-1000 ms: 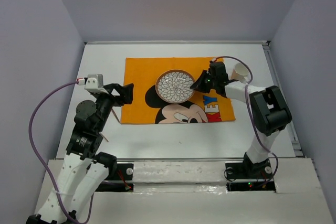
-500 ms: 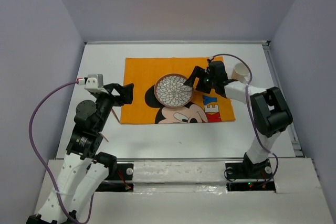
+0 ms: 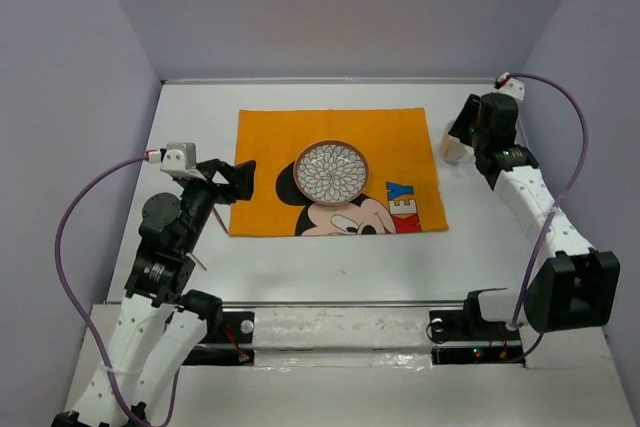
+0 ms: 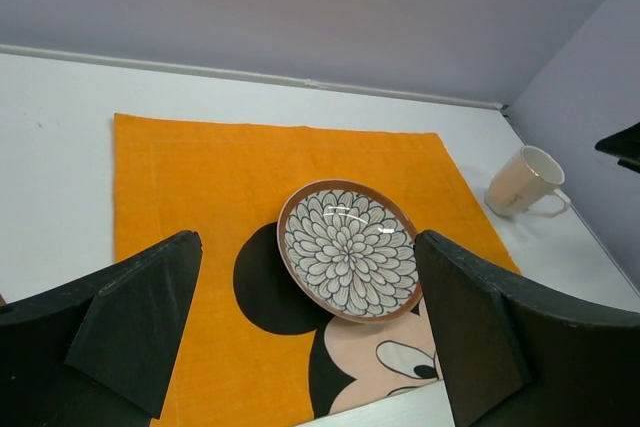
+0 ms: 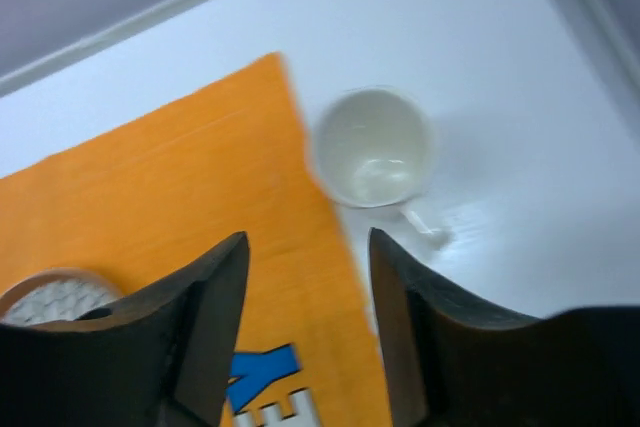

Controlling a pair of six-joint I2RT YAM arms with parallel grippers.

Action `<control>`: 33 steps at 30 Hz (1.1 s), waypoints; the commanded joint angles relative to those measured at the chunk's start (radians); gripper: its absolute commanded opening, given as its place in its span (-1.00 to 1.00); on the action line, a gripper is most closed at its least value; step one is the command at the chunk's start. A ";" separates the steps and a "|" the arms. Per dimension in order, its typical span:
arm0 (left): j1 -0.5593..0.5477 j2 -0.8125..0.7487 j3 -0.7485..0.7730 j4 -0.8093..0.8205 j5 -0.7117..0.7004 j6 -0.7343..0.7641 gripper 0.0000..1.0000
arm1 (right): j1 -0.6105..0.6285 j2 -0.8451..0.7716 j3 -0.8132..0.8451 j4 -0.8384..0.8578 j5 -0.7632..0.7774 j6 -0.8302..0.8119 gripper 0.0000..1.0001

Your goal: Set the dinner table for one person

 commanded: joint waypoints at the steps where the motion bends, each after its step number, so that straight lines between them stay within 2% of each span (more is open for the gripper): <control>1: -0.001 -0.014 -0.010 0.053 0.022 0.008 0.98 | -0.063 0.103 0.047 -0.103 0.218 -0.047 0.26; 8: -0.019 -0.017 -0.008 0.052 0.021 0.010 0.98 | -0.155 0.266 0.087 -0.099 0.146 -0.009 0.31; 12: -0.024 -0.015 -0.008 0.052 0.022 0.010 0.98 | -0.164 0.324 0.119 -0.070 0.107 0.003 0.10; 18: -0.027 -0.014 -0.008 0.052 0.022 0.008 0.98 | -0.164 0.356 0.146 -0.039 0.095 0.009 0.01; 21: -0.027 -0.009 -0.008 0.052 0.025 0.008 0.98 | -0.164 0.309 0.124 -0.043 0.071 0.019 -0.02; 23: -0.027 -0.006 -0.008 0.053 0.030 0.008 0.98 | -0.164 0.259 0.081 -0.043 0.058 0.028 -0.01; 27: -0.027 0.002 -0.008 0.055 0.034 0.005 0.98 | -0.164 0.159 0.053 -0.037 0.086 0.034 0.18; 33: -0.025 0.002 -0.010 0.055 0.030 0.007 0.98 | -0.164 0.249 0.175 -0.028 0.136 0.019 0.17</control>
